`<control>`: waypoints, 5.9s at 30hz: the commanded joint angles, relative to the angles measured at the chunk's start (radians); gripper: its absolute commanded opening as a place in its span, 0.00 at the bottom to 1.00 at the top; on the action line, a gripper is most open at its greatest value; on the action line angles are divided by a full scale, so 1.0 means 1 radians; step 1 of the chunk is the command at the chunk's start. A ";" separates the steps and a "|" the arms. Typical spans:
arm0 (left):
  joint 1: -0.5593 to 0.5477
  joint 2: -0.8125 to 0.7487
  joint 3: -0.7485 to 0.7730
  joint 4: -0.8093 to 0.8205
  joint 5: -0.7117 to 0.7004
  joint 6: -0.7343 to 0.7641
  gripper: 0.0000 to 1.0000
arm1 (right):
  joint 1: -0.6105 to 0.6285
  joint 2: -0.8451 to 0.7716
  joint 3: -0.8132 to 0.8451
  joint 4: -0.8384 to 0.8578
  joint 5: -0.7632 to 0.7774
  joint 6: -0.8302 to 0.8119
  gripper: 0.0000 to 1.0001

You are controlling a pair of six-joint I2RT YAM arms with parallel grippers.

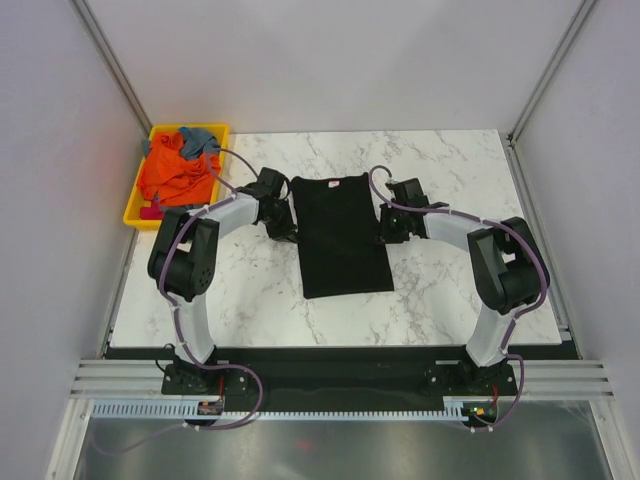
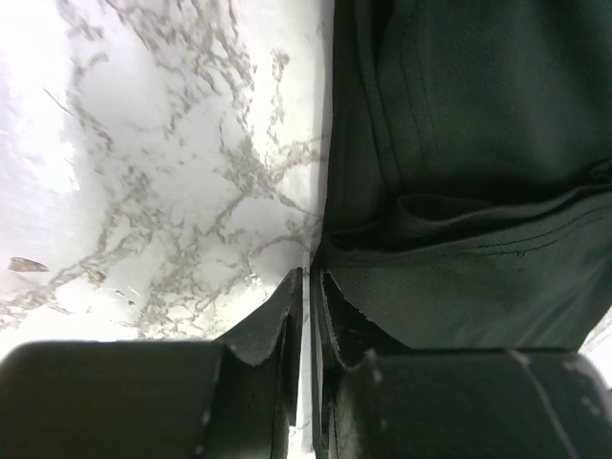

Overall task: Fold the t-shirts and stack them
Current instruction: Fold the tshirt

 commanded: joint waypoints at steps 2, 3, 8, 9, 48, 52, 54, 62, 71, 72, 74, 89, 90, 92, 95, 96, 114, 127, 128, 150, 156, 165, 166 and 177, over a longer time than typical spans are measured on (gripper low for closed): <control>0.003 0.018 0.026 0.007 -0.069 0.011 0.16 | -0.005 -0.018 0.017 0.022 -0.018 -0.026 0.18; 0.001 0.018 0.026 0.002 -0.072 0.010 0.16 | -0.002 -0.023 0.022 0.020 -0.021 -0.024 0.18; 0.001 -0.019 0.041 -0.020 -0.072 0.013 0.17 | -0.008 -0.033 0.053 0.016 -0.029 -0.012 0.18; 0.000 -0.040 0.043 -0.023 -0.066 0.011 0.17 | -0.009 -0.037 0.057 0.012 -0.028 -0.010 0.18; -0.213 -0.669 -0.701 0.267 0.132 -0.355 0.43 | -0.011 -0.412 -0.271 -0.258 0.133 0.485 0.41; -0.224 -0.700 -0.787 0.367 0.091 -0.458 0.45 | 0.026 -0.451 -0.364 -0.247 0.130 0.565 0.43; -0.226 -0.686 -0.815 0.405 0.069 -0.506 0.45 | 0.037 -0.467 -0.380 -0.241 0.147 0.592 0.43; -0.255 -0.660 -0.833 0.421 -0.024 -0.562 0.47 | 0.066 -0.567 -0.470 -0.204 0.184 0.686 0.43; -0.267 -0.604 -0.810 0.442 -0.063 -0.585 0.46 | 0.069 -0.607 -0.549 -0.138 0.207 0.737 0.43; -0.267 -0.596 -0.806 0.445 -0.063 -0.588 0.46 | 0.069 -0.604 -0.553 -0.133 0.207 0.738 0.43; -0.270 -0.581 -0.799 0.447 -0.064 -0.595 0.45 | 0.069 -0.606 -0.562 -0.110 0.198 0.746 0.43; -0.279 -0.513 -0.799 0.464 -0.078 -0.608 0.19 | 0.104 -0.669 -0.618 -0.035 0.216 0.809 0.43; -0.282 -0.514 -0.798 0.465 -0.080 -0.608 0.15 | 0.106 -0.673 -0.631 -0.017 0.215 0.815 0.43; -0.282 -0.519 -0.799 0.464 -0.084 -0.608 0.11 | 0.115 -0.681 -0.644 0.000 0.215 0.832 0.43; -0.284 -0.525 -0.799 0.465 -0.087 -0.604 0.08 | 0.124 -0.669 -0.651 0.023 0.219 0.836 0.43; -0.284 -0.524 -0.798 0.464 -0.087 -0.601 0.07 | 0.124 -0.662 -0.650 0.026 0.222 0.835 0.43; -0.321 -0.608 -0.760 0.424 -0.130 -0.538 0.02 | 0.135 -0.705 -0.687 0.086 0.300 0.726 0.00; -0.537 -0.786 -0.691 0.206 -0.291 -0.576 0.02 | 0.149 -1.038 -0.690 -0.171 0.350 0.629 0.00; -0.554 -0.801 -0.684 0.162 -0.307 -0.585 0.02 | 0.150 -1.058 -0.684 -0.211 0.362 0.616 0.00; -0.491 -0.829 -0.553 0.097 -0.350 -0.494 0.02 | 0.150 -0.907 -0.360 -0.123 0.362 0.287 0.00; -0.315 -0.682 -0.364 0.099 -0.246 -0.322 0.02 | 0.103 -0.621 -0.164 -0.034 0.217 0.169 0.00; -0.109 -0.436 -0.133 0.100 -0.129 -0.214 0.02 | -0.002 -0.188 0.166 -0.012 0.020 0.103 0.00; -0.095 -0.410 -0.112 0.100 -0.118 -0.202 0.02 | -0.005 -0.153 0.194 -0.014 -0.012 0.088 0.00; 0.043 -0.030 0.242 0.112 -0.035 -0.110 0.02 | -0.043 0.216 0.522 0.014 -0.071 0.088 0.01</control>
